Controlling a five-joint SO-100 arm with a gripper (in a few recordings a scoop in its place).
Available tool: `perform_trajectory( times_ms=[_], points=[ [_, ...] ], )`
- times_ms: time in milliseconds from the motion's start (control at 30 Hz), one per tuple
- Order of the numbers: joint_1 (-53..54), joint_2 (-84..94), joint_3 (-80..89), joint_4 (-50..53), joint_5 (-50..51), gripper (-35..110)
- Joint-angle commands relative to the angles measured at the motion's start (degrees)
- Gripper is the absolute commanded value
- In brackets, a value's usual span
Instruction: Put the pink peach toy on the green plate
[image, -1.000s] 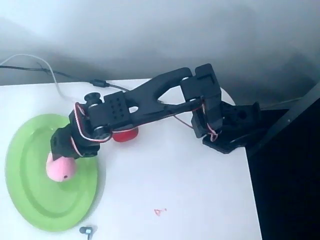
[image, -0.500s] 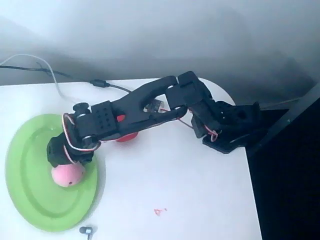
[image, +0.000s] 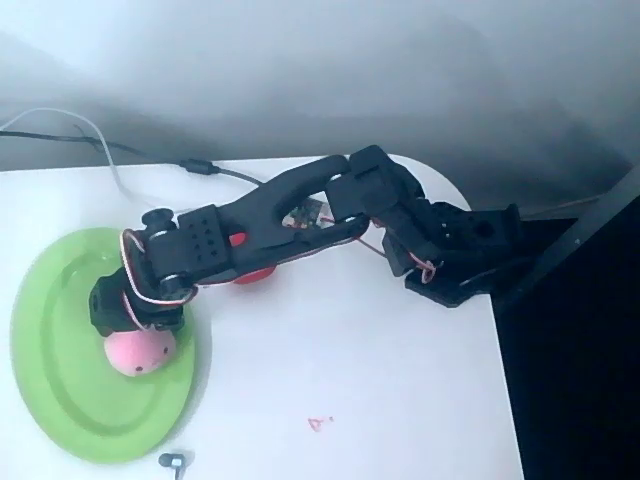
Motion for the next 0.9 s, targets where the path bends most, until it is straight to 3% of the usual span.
perform_trajectory(
  times_ms=[0,567,867],
  points=[
    [-1.1,1.1,-1.3,1.4,-7.9,40],
    [-0.4,5.7,-5.0,0.9,-9.0,44],
    [-0.3,31.7,18.0,0.9,-5.8,45]
  ],
)
